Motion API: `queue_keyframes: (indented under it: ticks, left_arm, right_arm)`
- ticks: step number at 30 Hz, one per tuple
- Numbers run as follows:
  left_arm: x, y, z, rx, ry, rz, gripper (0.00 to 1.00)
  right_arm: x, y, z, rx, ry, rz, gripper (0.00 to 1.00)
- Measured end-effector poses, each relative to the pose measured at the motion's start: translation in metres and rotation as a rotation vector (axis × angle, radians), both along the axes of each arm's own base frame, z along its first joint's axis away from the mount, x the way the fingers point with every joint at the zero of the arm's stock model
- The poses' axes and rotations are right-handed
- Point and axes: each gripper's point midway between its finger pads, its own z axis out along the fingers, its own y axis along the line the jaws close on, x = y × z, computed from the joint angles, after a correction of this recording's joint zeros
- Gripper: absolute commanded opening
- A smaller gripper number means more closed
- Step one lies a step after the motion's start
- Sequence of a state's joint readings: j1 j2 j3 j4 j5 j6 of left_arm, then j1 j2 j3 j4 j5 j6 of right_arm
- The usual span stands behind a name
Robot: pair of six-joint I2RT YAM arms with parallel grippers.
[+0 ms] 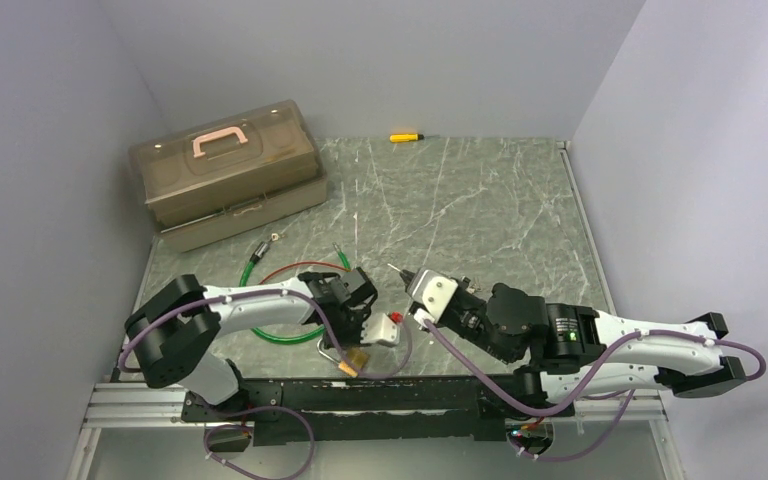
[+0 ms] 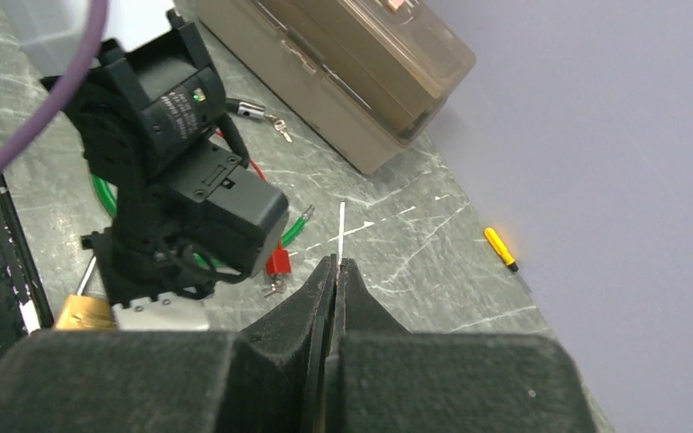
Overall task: Unlock with the key
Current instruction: Move the lock to the center of the board.
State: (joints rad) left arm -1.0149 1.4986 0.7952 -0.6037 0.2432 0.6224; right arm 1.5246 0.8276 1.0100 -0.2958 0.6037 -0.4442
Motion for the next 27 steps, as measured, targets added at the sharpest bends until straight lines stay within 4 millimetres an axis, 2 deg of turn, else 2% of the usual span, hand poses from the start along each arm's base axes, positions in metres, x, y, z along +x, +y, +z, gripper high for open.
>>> queue_keyframes:
  ticks: [8, 10, 12, 15, 16, 22, 27]
  left_arm:
    - [0.058, -0.006, 0.003, -0.079, -0.004, 0.179, 0.14]
    - [0.068, -0.007, 0.004, -0.095, -0.017, 0.195, 0.19]
    - [0.074, -0.007, 0.004, -0.106, -0.034, 0.186, 0.29]
    - [0.077, -0.008, 0.004, -0.117, -0.055, 0.162, 0.31]
    - [0.077, -0.008, 0.004, -0.121, -0.059, 0.157, 0.29]
    - [0.076, -0.007, 0.003, -0.156, -0.104, 0.117, 0.0]
    - [0.076, -0.007, 0.004, -0.162, -0.113, 0.101, 0.0]
  right_arm:
    - [0.003, -0.014, 0.011, 0.041, -0.004, -0.029, 0.0]
    - [0.004, -0.019, 0.014, 0.054, -0.005, -0.037, 0.0]
    - [0.005, -0.022, 0.016, 0.064, -0.005, -0.047, 0.0]
    - [0.005, -0.024, 0.015, 0.064, -0.002, -0.051, 0.0]
    - [0.005, -0.024, 0.014, 0.061, -0.001, -0.051, 0.0]
    - [0.005, -0.026, 0.013, 0.053, 0.002, -0.051, 0.0]
    - [0.005, -0.027, 0.01, 0.045, 0.007, -0.052, 0.0]
